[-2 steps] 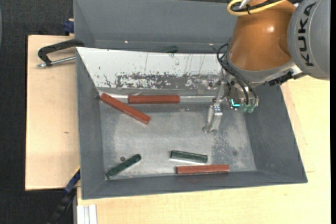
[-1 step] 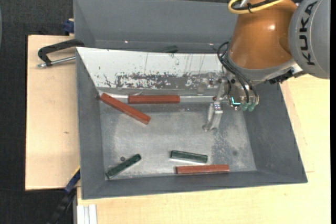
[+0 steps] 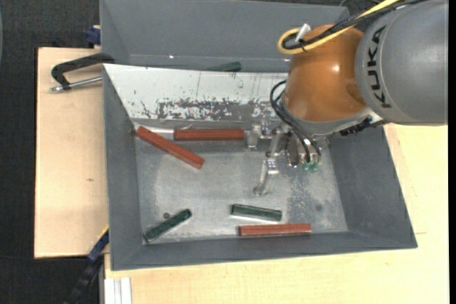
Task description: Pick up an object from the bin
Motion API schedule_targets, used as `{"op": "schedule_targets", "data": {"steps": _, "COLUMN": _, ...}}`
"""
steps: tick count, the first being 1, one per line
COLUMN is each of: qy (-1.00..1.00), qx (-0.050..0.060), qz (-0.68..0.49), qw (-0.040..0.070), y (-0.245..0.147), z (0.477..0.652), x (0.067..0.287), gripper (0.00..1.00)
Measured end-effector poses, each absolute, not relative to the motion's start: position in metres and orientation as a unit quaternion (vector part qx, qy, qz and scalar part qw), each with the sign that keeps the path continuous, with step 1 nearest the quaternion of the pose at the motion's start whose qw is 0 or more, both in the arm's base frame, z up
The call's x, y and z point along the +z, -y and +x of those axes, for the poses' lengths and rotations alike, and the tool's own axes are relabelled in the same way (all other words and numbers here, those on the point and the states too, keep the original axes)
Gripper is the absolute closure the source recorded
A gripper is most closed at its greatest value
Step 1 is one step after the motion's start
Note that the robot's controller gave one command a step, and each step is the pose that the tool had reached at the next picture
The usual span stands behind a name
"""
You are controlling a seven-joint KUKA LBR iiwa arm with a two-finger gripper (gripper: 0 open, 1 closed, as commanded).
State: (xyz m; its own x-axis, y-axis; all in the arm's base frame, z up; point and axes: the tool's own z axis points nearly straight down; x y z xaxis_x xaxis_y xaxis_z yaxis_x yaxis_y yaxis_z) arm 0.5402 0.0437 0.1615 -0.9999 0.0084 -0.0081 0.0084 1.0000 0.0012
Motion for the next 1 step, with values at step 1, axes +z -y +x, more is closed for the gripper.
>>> {"op": "schedule_targets", "data": {"steps": 1, "qy": -0.998, "qx": 0.002, "qz": 0.056, "qw": 0.001, "y": -0.0102, "z": 0.5115, "x": 0.1054, "gripper": 0.0}}
